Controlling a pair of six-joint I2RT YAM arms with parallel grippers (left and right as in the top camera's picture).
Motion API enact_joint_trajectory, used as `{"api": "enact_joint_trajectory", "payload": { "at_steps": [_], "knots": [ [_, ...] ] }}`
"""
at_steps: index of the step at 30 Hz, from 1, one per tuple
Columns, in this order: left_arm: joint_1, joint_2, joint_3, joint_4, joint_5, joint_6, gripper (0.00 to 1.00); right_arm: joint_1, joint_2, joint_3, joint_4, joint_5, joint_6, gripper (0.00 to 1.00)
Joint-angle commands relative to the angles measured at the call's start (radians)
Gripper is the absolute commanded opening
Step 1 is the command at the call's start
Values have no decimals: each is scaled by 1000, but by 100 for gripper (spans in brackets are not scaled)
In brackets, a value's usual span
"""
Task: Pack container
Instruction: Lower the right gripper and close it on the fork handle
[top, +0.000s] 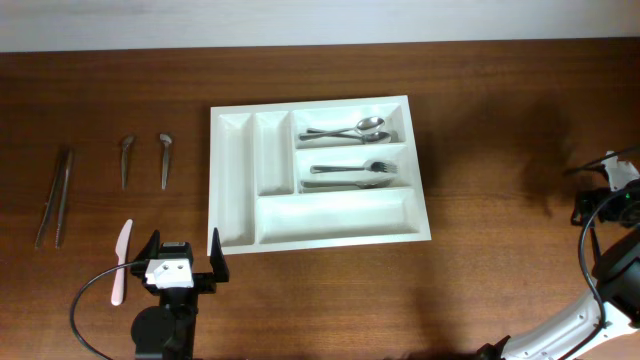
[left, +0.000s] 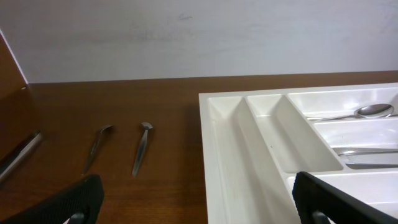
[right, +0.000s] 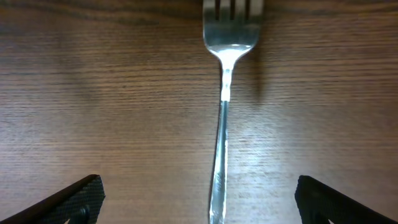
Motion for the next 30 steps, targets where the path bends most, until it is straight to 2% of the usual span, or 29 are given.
{"api": "enact_joint_trajectory", "payload": {
  "at_steps": [1,30],
  "knots": [
    [4,-6,-3,-1,3,15,99,1,26,-10,0,-11,8,99],
    [4,-6,-3,0,3,15,99,-6,109,-10,48,11,5,99]
  ]
}}
